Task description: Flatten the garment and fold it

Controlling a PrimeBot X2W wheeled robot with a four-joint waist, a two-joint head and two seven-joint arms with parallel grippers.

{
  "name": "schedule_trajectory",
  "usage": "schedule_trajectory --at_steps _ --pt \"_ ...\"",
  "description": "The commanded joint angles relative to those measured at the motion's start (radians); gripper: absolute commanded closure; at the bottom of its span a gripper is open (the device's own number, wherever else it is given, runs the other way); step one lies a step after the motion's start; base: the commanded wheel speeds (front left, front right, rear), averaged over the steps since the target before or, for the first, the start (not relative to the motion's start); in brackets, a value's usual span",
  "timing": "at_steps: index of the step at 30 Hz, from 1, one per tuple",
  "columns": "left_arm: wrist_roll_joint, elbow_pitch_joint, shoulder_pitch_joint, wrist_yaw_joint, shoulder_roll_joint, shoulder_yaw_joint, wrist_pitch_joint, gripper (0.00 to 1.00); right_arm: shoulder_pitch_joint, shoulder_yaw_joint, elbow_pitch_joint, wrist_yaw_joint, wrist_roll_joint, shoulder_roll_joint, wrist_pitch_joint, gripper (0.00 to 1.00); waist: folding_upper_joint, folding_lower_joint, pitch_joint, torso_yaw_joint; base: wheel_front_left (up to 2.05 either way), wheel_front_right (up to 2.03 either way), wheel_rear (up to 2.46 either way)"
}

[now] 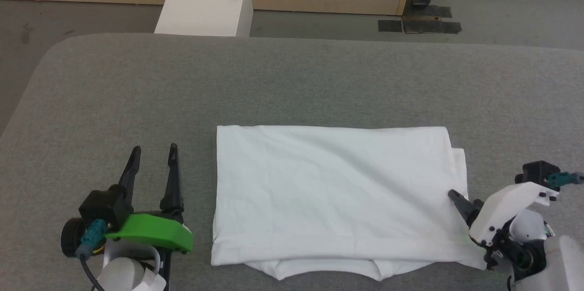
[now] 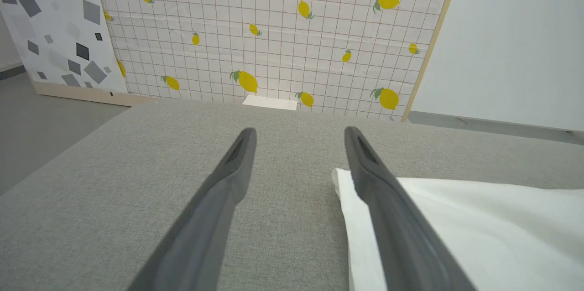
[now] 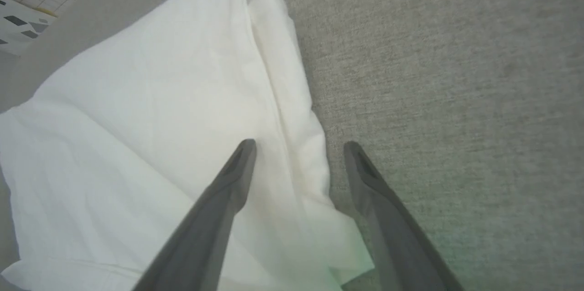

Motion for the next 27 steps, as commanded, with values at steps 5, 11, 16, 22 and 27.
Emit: schedule_trajectory --at_steps 5,11,16,22,27 --pt "0.036 0.015 -0.020 -0.037 -0.032 0.027 -0.005 0.00 -0.077 -0.031 0.118 -0.001 -0.052 0.001 0.045 0.00 0.0000 0.0001 0.007 0.008 0.00 0.00 0.00" --pt "0.059 0.023 -0.020 -0.061 -0.051 0.050 -0.005 0.00 -0.110 0.050 0.211 -0.001 0.017 0.001 0.152 0.55 0.0000 0.0001 0.011 0.009 0.00 0.00 0.00" --pt "0.070 0.023 -0.017 -0.073 -0.061 0.065 -0.005 0.00 -0.105 0.088 0.191 -0.001 0.054 0.001 0.151 1.00 0.0000 0.0001 0.012 0.002 0.00 0.00 0.00" --pt "0.076 0.026 -0.012 -0.082 -0.072 0.079 -0.005 0.00 -0.090 0.030 0.114 -0.001 -0.007 0.001 0.074 1.00 0.0000 0.0001 0.004 -0.005 0.00 0.00 0.00" --pt "0.082 0.028 -0.004 -0.088 -0.077 0.084 -0.005 0.00 -0.046 -0.081 0.005 -0.001 -0.147 0.001 0.044 1.00 0.0000 0.0001 -0.004 -0.010 0.00 0.00 0.00"
